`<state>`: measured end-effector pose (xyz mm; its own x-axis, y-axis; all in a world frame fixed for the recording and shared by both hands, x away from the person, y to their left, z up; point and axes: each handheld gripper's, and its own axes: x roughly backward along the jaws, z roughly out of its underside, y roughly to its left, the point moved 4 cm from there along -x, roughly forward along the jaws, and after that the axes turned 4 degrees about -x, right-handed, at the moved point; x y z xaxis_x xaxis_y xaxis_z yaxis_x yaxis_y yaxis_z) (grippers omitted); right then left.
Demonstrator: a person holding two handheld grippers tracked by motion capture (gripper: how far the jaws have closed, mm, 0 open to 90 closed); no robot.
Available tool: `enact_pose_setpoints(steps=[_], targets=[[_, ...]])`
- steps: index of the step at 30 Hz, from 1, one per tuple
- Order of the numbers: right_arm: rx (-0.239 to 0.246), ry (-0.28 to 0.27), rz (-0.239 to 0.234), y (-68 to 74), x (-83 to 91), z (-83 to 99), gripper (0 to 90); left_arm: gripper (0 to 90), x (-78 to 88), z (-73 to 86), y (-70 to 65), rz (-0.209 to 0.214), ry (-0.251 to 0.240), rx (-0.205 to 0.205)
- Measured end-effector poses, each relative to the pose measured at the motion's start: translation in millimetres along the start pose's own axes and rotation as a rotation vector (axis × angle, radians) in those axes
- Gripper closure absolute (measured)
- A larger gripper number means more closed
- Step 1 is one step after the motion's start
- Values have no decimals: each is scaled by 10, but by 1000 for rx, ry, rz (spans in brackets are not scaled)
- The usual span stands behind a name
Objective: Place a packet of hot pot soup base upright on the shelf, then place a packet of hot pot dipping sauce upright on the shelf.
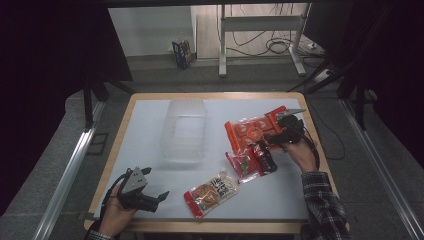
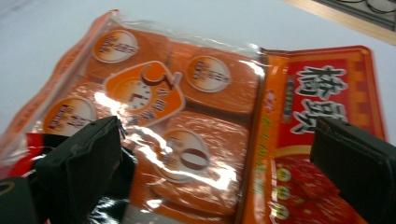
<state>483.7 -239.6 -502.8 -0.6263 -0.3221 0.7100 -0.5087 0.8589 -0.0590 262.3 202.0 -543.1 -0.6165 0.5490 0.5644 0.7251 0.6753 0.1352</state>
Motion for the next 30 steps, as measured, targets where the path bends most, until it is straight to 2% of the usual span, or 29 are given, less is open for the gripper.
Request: enact_pose_setpoints(steps=[6,10,15,21,30], targets=[[-16,11,22,-118,39,32,19,9,4,2,1,-3,0,-1],[0,31,35,-188,54,61,19,9,1,4,0,-2,3,-3],[-5,36,50,-294,81,98,16,9,-2,5,-2,-3,5,-3],[-27,31,62,-405,111,139,12,9,-8,7,-8,-5,11,-9],[-66,50,69,-553,68,250,7,9,-18,12,-10,-5,20,-13]])
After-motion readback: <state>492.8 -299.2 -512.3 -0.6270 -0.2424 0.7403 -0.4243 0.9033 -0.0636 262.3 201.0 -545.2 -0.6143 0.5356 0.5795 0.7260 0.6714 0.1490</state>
